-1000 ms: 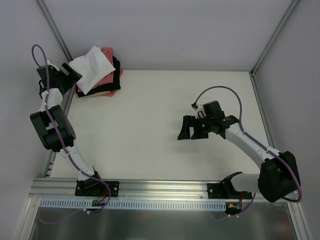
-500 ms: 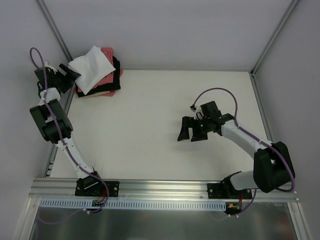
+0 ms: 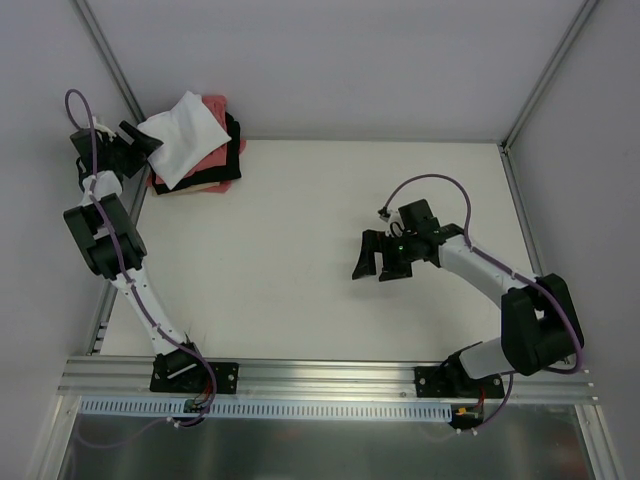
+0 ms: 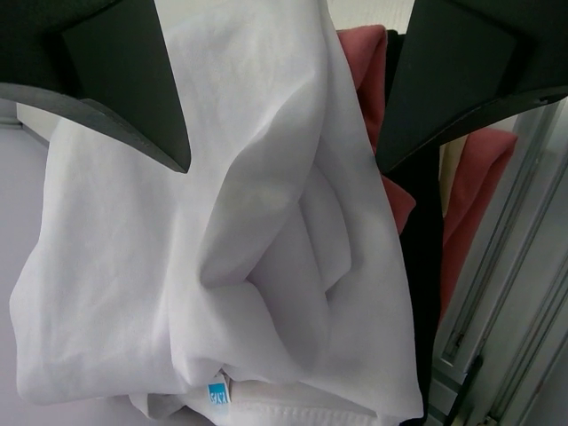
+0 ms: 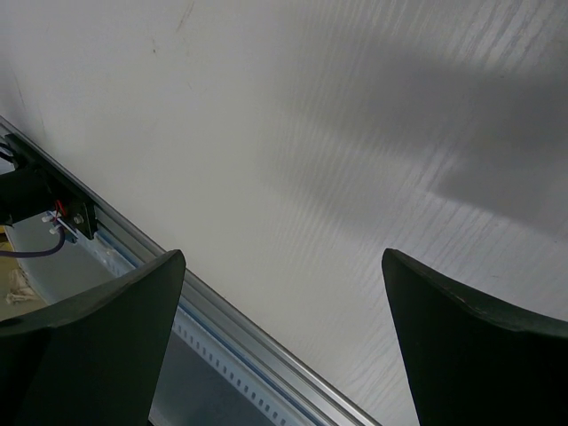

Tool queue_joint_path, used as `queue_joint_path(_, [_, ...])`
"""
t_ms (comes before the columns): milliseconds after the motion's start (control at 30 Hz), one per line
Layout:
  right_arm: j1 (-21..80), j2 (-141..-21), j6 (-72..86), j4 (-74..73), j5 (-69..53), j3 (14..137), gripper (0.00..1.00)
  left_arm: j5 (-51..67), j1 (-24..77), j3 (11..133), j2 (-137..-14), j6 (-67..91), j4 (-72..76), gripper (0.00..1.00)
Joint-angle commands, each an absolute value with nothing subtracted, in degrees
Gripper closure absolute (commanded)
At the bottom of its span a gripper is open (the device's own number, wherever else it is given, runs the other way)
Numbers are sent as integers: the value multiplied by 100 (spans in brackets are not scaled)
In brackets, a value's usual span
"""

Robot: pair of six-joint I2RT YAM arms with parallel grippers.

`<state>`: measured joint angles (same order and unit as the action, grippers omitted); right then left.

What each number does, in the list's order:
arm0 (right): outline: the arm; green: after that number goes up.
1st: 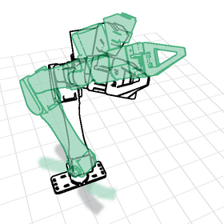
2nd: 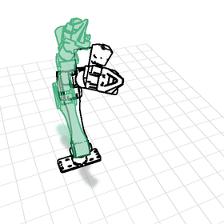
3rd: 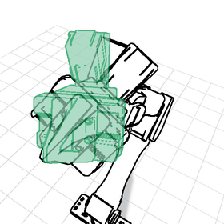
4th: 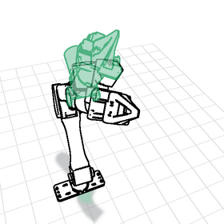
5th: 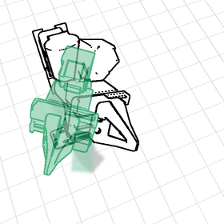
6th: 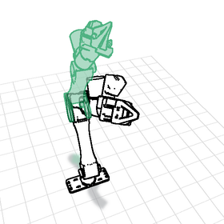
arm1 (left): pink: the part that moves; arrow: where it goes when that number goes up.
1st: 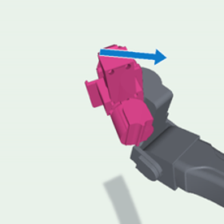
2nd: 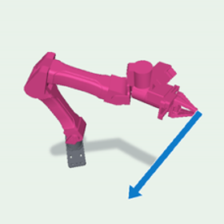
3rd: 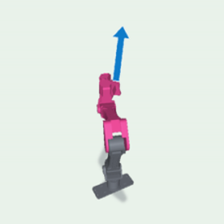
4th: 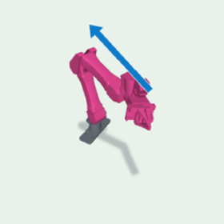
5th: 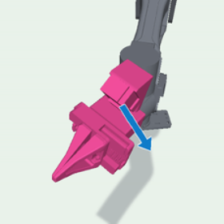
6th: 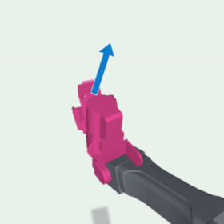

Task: Fold and stack the t-shirts
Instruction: Put the neatly folded tshirt into the corner of the board with the left arm

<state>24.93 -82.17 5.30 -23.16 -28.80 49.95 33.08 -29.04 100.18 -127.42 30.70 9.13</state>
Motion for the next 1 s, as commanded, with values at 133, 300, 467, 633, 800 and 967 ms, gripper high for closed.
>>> queue_joint_path(133, [2417, -8332, 571, -2224, -3032, 5326, 1, 3437, -2944, 10353, -13008, 3269, 993, 12])
queue_joint_path(300, [2400, -8376, 580, -2224, -3059, 5352, 1, 3454, -2944, 10406, -13139, 3348, 1028, 12])
queue_joint_path(467, [2391, -8420, 580, -2232, -3067, 5388, 0, 3577, -2936, 10502, -13280, 3445, 1169, 25])
queue_joint_path(633, [2364, -8473, 589, -2232, -3094, 5396, 1, 3665, -2936, 10740, -13465, 3533, 1230, 79])
queue_joint_path(800, [2338, -8551, 562, -2259, -3094, 5423, 1, 3621, -2857, 10942, -13544, 3402, 1319, 100])
queue_joint_path(967, [2338, -8745, 562, -2233, -3164, 5519, 1, 3595, -2786, 11373, -13684, 3217, 1265, 100])
